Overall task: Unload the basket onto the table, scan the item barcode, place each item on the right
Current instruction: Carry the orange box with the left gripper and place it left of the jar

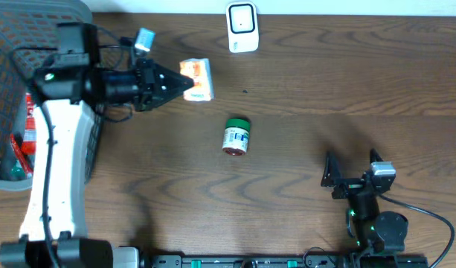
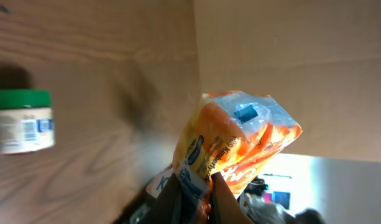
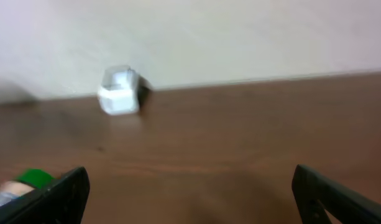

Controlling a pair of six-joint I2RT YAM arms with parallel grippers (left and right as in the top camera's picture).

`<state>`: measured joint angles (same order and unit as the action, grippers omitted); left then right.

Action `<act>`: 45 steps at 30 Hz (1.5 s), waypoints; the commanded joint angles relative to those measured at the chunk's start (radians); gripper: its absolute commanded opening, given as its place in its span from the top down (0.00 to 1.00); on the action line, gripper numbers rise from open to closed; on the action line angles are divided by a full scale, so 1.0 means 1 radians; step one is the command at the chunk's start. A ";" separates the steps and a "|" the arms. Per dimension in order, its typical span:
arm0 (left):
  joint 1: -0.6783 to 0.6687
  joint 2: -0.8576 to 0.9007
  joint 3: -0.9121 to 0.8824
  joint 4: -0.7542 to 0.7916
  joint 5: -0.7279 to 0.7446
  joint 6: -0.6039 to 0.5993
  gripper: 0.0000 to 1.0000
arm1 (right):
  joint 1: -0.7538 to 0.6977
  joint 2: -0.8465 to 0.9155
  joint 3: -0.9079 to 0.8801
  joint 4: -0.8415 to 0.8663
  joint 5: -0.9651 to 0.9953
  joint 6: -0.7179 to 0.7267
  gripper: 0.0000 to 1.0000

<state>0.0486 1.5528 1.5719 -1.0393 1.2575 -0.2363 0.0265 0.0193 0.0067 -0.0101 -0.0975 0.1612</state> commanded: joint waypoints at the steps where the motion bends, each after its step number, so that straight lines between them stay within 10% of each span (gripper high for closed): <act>1: -0.040 0.025 0.000 0.010 0.070 0.003 0.93 | -0.012 0.002 0.040 0.019 -0.196 0.057 0.01; 15: -0.172 0.026 0.000 0.050 -0.201 -0.005 0.93 | -0.012 0.843 0.973 -0.580 -0.732 -0.056 0.01; 24: -0.302 0.026 0.000 0.068 -0.568 -0.097 0.93 | -0.005 1.188 1.138 -0.626 -0.970 0.013 0.14; 28: -0.380 0.026 0.000 0.108 -0.743 -0.151 0.93 | 0.007 1.236 1.138 -0.648 -0.970 -0.077 0.21; 35: -0.562 0.029 -0.018 0.098 -1.493 -0.183 0.93 | -0.002 1.238 1.138 -0.764 -0.618 -0.126 0.16; 45: -0.572 0.172 -0.120 0.117 -1.619 -0.308 0.93 | -0.001 1.254 1.123 -0.834 -0.277 -0.113 0.15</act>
<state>-0.5220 1.6619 1.4662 -0.9226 -0.2604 -0.4950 0.0303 1.2606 1.1248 -0.8486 -0.4541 0.0513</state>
